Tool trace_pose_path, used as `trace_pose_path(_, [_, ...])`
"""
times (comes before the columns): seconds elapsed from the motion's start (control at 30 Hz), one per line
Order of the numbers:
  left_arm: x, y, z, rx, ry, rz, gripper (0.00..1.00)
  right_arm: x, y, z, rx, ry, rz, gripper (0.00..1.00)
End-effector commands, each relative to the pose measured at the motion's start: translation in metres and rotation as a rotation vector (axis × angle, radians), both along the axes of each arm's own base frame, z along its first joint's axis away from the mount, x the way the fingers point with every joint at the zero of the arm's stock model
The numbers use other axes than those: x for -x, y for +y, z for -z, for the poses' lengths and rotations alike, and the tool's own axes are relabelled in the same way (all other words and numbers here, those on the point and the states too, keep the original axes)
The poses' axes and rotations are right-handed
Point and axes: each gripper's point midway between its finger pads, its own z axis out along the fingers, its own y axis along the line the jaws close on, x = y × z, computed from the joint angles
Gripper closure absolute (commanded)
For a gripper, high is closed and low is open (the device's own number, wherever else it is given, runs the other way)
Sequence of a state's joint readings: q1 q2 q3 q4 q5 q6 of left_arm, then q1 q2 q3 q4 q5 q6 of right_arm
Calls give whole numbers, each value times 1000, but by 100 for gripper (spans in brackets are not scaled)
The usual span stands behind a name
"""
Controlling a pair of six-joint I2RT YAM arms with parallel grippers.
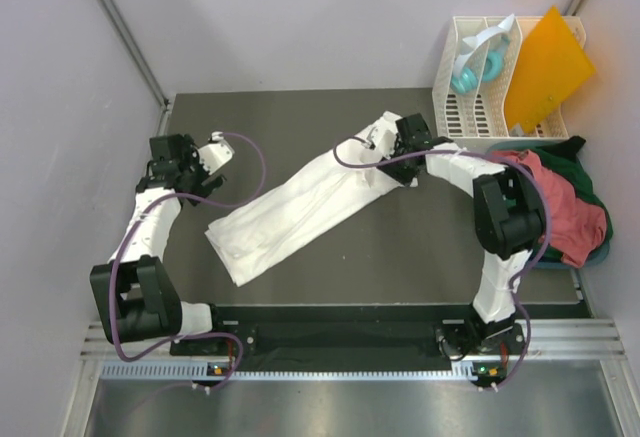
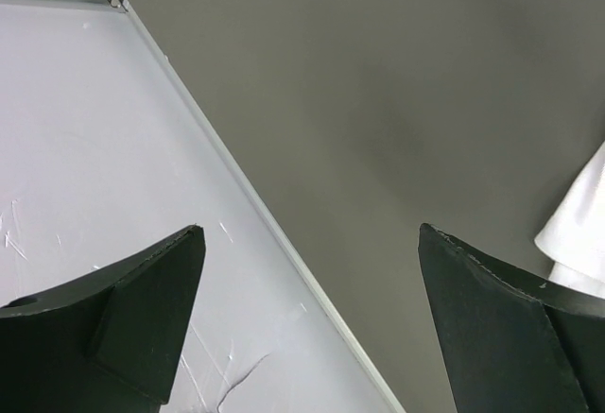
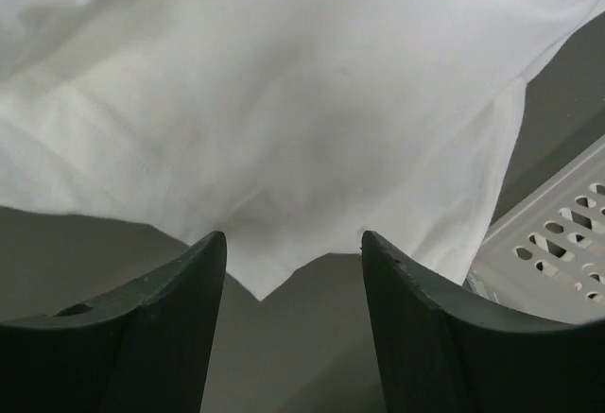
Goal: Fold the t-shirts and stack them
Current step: Rotate the tshirt 80 degrees
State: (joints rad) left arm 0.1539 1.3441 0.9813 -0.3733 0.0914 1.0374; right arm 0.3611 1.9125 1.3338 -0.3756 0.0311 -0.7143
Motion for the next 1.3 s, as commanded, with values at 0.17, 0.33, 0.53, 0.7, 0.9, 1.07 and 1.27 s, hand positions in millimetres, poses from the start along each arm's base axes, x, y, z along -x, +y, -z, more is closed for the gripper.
trace_pose_path(0.17, [-8,-11,-18,19,-63,15,1,-21,38,-76,-191,-115,-48,100])
trace_pose_path(0.33, [-6,-11,-17,14,-63,14,1,-24,58,-63,-206,-82,-80,100])
trace_pose_path(0.53, [-4,-9,-17,2,-65,8,1,-27,93,-46,-215,-52,-135,100])
trace_pose_path(0.7, [-3,-8,-18,-4,-63,5,1,-24,121,-39,-220,-33,-181,100])
trace_pose_path(0.9, [-1,-3,-16,-29,-57,-14,1,-9,132,-21,-208,15,-226,100])
trace_pose_path(1.07, [0,-2,-13,-33,-58,-14,1,-1,139,-14,-212,48,-249,100])
trace_pose_path(1.27, [-1,-3,-13,-36,-61,-2,1,15,146,-1,-208,89,-287,100])
